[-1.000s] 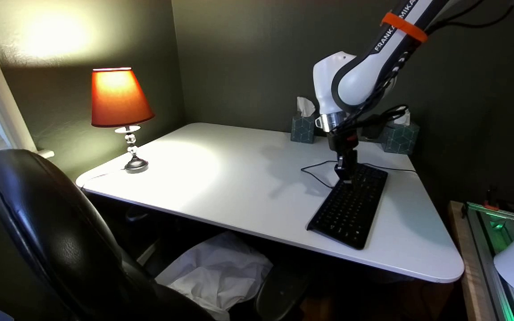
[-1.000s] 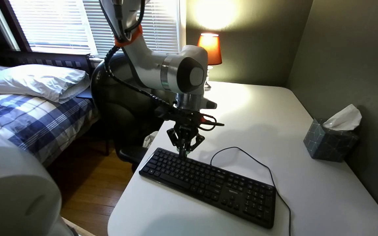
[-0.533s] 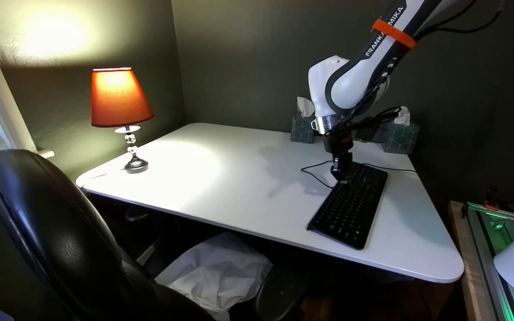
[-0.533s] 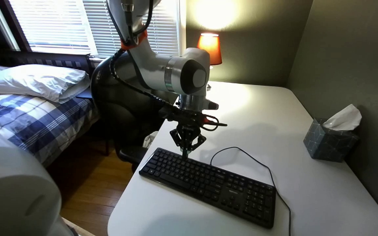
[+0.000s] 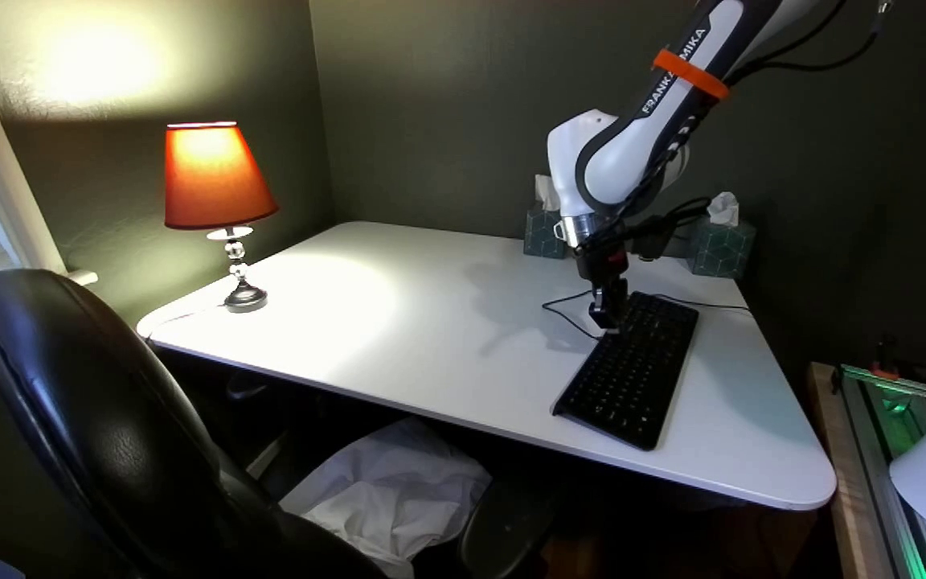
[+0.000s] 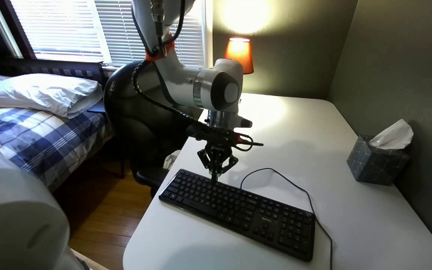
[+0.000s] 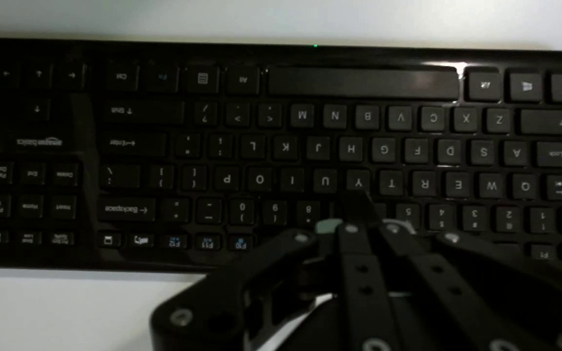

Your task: Press the number seven key on the keyboard

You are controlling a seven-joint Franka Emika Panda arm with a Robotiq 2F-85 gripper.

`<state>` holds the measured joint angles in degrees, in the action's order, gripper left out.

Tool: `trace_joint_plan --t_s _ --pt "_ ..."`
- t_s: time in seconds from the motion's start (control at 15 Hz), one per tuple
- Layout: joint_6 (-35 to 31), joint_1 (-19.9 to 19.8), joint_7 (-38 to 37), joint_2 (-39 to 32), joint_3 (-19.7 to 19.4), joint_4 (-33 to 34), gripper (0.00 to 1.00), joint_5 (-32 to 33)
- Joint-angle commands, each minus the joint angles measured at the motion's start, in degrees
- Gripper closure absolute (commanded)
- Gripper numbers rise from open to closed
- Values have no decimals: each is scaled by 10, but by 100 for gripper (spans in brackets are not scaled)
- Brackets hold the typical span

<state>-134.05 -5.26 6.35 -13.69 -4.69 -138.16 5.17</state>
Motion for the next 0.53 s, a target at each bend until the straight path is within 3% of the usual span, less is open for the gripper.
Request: trace_joint_plan --t_s 0.0,0.47 --pt "0 -6 18 -22 3 16 100 -11" --pt "5 -13 43 -39 8 29 100 -24"
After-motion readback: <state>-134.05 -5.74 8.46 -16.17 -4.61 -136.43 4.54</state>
